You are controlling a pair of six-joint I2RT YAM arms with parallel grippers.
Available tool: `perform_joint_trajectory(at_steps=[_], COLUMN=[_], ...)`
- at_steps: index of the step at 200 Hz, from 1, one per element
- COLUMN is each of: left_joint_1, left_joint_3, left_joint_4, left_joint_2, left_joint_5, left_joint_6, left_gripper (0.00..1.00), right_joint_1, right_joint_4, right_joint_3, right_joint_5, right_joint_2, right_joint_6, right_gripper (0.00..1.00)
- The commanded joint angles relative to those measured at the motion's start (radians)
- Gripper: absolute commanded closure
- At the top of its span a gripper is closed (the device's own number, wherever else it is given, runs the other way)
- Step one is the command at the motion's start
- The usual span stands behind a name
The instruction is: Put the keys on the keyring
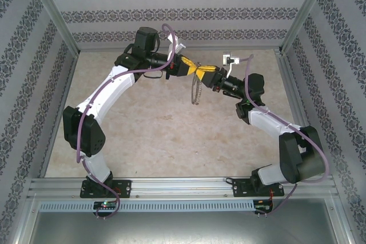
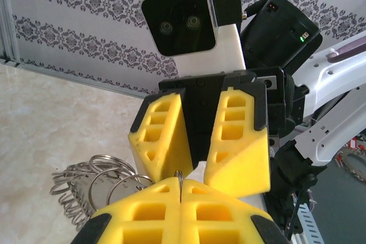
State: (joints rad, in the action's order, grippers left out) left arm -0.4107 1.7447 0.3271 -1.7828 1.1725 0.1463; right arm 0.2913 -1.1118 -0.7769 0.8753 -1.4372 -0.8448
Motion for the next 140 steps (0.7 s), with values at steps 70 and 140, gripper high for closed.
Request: perform_joint_trajectory(at_steps=[70, 140], left_joint_1=[0.0, -0.001], left_joint_3=[-0.008, -0.012], left_joint_4=[-0.082, -0.079], left_joint_2=[0.045, 0.045], left_joint_5=[0.021, 0.03], left_joint_6=[-0.032, -0.027], left_gripper=[1.0, 1.0], right_joint_1=[0.017, 0.014], right_joint_4=[-0.141, -0.175], right_joint_3=[-0.02, -0.053], right_joint_5=[-0.03, -0.039], right_joint_2=[-0.051, -0.075], right_joint_6=[-0.053, -0.082], right_gripper=[0.78, 0.74])
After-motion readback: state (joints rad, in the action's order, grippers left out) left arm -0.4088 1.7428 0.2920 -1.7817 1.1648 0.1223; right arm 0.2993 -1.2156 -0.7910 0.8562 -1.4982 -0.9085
